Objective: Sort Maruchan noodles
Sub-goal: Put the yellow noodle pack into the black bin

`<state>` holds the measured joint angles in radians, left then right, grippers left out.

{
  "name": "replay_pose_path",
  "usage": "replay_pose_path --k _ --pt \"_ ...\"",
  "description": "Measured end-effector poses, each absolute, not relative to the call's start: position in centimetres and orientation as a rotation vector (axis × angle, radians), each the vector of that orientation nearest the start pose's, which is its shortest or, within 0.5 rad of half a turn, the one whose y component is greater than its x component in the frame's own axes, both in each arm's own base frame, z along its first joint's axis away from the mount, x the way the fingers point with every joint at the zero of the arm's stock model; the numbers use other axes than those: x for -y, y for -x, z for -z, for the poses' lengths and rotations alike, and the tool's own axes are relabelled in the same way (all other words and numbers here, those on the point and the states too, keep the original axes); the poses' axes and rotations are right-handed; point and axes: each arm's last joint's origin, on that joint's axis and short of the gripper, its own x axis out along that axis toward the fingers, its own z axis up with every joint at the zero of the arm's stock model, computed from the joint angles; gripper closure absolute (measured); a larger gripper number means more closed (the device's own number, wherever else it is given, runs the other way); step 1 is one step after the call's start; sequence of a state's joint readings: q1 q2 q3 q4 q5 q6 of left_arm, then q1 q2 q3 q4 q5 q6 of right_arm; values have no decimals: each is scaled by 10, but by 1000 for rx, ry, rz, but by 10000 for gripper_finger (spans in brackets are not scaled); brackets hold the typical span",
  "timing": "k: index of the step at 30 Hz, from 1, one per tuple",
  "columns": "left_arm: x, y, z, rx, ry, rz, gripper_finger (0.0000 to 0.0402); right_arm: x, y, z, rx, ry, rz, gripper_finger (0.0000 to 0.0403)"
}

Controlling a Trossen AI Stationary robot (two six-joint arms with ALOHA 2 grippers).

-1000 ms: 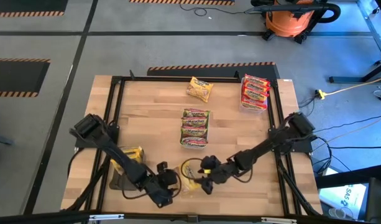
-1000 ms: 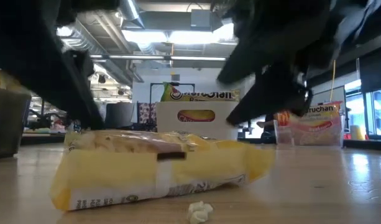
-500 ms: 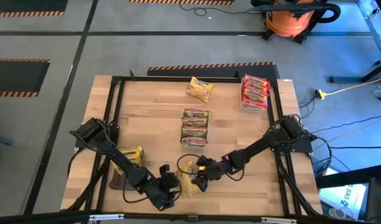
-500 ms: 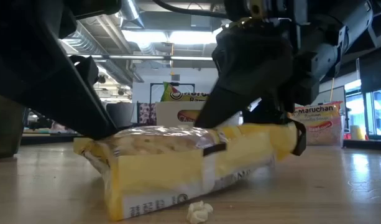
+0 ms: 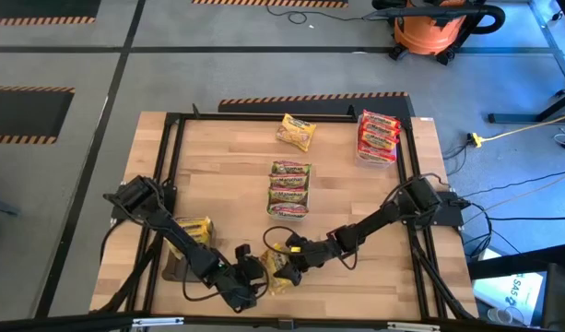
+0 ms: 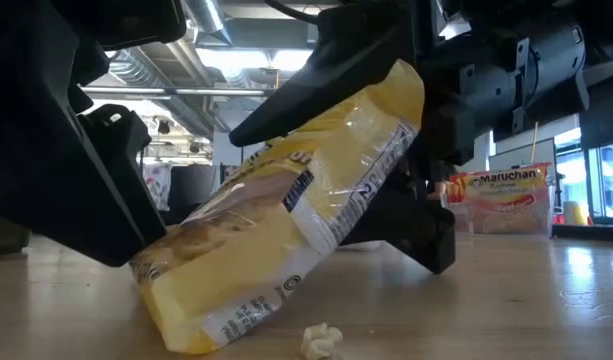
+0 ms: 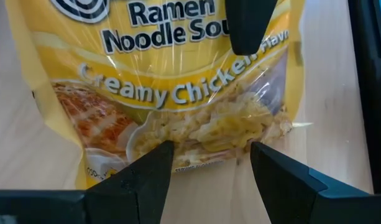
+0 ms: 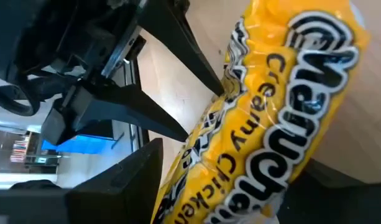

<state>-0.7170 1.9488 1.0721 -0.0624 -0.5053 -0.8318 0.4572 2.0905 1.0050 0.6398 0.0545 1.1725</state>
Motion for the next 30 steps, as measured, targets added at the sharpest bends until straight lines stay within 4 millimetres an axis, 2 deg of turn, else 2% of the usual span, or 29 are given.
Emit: replay_pose_path --k 7,13,18,25,30 --pt "236 -293 -124 -761 248 -140 188 -178 -365 -102 -593 -992 -104 180" --pt "237 -291 -134 -753 257 -124 188 -180 -363 -102 -574 -921 -95 253" --pt "235 -280 -158 -758 260 -98 188 -181 -363 -107 -542 -855 -130 303" --pt "230 -264 -194 -734 264 -78 188 -182 -361 -116 -535 -717 -181 300" --pt "227 -260 -207 -718 287 -58 188 -181 -359 -126 -527 -634 -195 303"
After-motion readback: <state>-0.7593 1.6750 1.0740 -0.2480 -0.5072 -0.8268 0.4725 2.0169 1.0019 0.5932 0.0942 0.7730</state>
